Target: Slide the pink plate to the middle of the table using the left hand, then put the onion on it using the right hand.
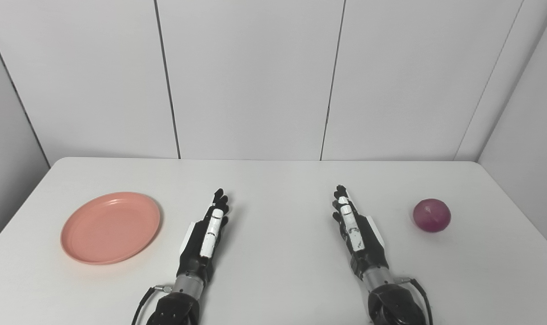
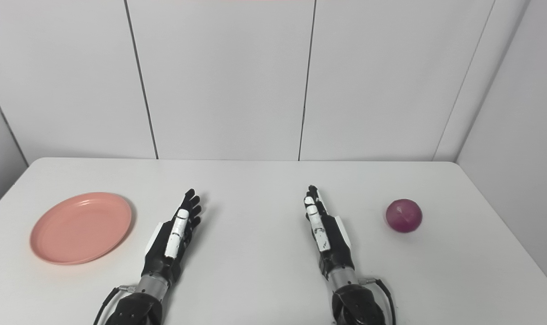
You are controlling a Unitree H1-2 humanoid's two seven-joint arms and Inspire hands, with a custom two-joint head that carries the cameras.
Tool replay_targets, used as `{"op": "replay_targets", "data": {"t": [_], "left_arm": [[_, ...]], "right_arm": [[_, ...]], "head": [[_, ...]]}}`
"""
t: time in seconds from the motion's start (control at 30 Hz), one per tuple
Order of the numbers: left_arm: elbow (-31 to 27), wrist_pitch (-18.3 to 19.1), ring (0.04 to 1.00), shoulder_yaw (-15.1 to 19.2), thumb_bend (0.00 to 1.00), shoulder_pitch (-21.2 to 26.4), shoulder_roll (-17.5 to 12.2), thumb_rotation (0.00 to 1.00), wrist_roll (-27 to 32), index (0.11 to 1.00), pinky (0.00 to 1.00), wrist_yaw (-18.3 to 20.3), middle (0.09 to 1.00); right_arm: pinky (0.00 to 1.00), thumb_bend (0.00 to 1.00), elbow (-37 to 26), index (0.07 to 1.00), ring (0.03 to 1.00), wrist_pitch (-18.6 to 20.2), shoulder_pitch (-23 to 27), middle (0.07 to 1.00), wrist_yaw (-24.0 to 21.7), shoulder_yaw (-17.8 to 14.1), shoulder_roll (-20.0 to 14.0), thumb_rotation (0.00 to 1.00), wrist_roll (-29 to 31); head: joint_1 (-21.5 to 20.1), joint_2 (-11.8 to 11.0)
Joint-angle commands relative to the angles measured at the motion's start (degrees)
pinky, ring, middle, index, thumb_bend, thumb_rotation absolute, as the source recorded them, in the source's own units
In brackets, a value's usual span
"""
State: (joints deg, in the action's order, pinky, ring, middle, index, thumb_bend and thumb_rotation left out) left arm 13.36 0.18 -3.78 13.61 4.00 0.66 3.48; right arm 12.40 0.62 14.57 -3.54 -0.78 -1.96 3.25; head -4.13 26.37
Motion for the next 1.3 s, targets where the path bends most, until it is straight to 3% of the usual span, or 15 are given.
{"op": "replay_targets", "data": {"t": [0.0,1.03,1.27], "left_arm": [[-0.67,0.15,0.998,0.13,0.58,0.52,-0.05,1.0,0.35,0.995,1.0,0.13,1.0],[-0.73,-0.09,1.0,0.49,0.58,0.73,0.0,1.0,1.11,1.0,1.0,0.41,1.0],[-0.25,-1.04,1.0,0.12,0.59,0.97,0.12,1.0,0.66,1.0,1.0,0.52,1.0]], "right_arm": [[1.0,0.54,-0.8,1.0,1.0,-2.58,2.78,1.0,-0.12,-0.23,-0.32,0.99,0.13],[1.0,0.5,-1.73,1.0,1.0,-2.26,2.75,1.0,0.11,-0.46,0.26,0.99,0.75],[1.0,0.51,-2.79,1.0,1.0,-1.86,2.24,1.0,-0.18,-0.43,-0.32,0.99,0.66]], "head": [[0.05,0.01],[0.15,0.13],[5.17,-0.77]]}}
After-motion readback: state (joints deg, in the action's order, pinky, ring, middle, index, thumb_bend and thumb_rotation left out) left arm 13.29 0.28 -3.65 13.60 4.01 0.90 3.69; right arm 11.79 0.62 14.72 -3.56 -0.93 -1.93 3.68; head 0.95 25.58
